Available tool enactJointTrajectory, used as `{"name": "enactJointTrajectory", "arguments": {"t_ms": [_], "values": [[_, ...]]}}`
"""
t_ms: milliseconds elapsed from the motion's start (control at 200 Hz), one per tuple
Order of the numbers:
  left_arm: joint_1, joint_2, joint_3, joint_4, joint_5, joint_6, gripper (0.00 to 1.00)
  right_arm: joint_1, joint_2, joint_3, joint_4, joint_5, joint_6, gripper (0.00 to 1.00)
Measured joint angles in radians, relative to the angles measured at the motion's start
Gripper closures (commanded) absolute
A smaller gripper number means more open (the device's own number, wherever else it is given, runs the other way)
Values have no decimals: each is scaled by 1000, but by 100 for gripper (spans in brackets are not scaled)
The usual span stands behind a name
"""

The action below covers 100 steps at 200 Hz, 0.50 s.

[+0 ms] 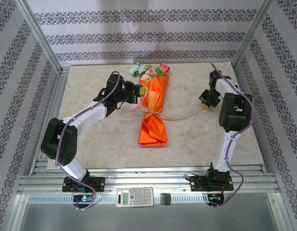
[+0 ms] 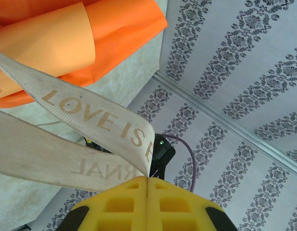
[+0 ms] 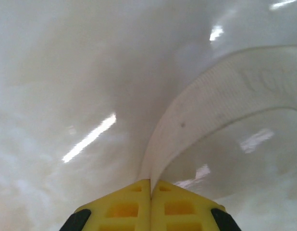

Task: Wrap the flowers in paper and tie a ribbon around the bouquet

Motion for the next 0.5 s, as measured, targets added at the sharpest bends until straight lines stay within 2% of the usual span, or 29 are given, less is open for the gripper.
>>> {"name": "enactJointTrajectory", "arguments": {"t_ms": [205, 350, 500], "values": [[0, 9, 0, 16, 2, -9, 100, 150, -48, -51, 13, -48, -19, 100], [0, 13, 0, 20, 11, -10, 100, 277, -179, -214, 24, -119, -19, 100], [0, 33, 0, 26, 19, -13, 100, 361, -286, -361, 22, -186, -16, 100]]}}
